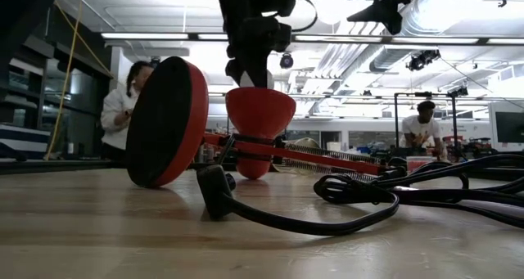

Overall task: Screw lightbulb
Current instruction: Insert the white lightbulb into the desk lamp

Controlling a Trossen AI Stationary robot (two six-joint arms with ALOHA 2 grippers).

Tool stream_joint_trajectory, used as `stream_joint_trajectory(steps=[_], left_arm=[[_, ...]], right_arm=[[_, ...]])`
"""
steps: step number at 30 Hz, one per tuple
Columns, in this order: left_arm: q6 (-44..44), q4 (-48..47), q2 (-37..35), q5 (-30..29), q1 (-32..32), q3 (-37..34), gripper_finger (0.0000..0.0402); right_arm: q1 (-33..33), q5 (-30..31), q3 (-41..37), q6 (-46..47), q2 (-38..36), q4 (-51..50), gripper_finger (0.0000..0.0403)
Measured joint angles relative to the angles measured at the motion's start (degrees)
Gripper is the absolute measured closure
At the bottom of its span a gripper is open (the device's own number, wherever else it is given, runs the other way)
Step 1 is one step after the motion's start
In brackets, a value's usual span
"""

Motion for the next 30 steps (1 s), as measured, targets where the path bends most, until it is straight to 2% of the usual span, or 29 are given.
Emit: stream_joint_trajectory(steps=[16,30], left_arm=[[5.6,-0.9,3.0,1.9,1.5,0.0,0.0172],[6.2,-0.1,7.4,3.6,1.4,0.3,0.0171]], right_arm=[[0.0,0.1,0.0,0.4,0.0,-0.8,0.0190],[0.0,0.1,0.0,0.4,0.0,-0.8,0.0190]])
